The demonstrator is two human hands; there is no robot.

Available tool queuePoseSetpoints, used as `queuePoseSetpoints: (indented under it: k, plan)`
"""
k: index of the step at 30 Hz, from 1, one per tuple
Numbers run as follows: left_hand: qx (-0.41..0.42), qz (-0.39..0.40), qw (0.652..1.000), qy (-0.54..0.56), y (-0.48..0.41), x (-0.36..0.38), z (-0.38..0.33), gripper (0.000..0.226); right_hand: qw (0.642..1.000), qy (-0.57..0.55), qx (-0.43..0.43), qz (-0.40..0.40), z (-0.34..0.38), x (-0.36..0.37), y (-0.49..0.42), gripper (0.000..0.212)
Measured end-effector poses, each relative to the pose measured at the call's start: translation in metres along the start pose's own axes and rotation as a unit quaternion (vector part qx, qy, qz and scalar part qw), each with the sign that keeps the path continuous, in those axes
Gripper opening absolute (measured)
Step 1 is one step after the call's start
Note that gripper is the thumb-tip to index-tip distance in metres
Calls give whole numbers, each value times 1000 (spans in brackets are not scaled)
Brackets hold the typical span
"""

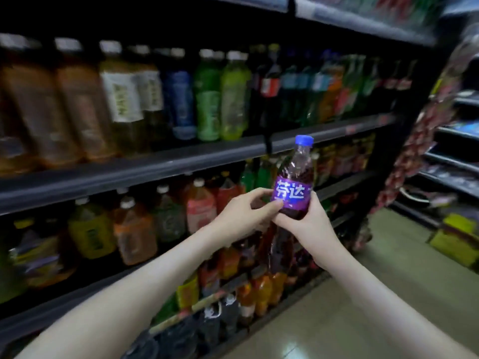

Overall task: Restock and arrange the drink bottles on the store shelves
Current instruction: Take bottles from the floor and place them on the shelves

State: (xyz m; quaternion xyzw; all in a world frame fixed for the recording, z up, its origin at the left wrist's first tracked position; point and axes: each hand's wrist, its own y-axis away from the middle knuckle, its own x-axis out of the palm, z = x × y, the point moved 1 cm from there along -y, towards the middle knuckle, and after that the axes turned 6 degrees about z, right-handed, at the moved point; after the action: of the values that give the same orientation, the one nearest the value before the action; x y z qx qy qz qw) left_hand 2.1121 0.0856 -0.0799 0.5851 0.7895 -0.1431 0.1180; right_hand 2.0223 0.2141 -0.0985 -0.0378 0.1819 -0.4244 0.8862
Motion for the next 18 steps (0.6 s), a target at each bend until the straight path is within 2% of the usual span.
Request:
queuePoseSetpoints:
  k: [3,8,13,18]
  plan:
    - [21,0,1000,-17,-54,39,-26,23,999,5,-7,-35,-10,-73,-27,66]
    - [38,-67,985,-155,-131,59,-38,25,995,-23,-30,-90,-33,-146,-77,68]
    - [90,-193,937,-278,-209,57,-50,41,986,-26,-91,-137,-60,-192,-147,87]
    - [143,-267,885,-352,-283,52,-66,51,980,-39,-146,-131,-64,-221,-223,98]
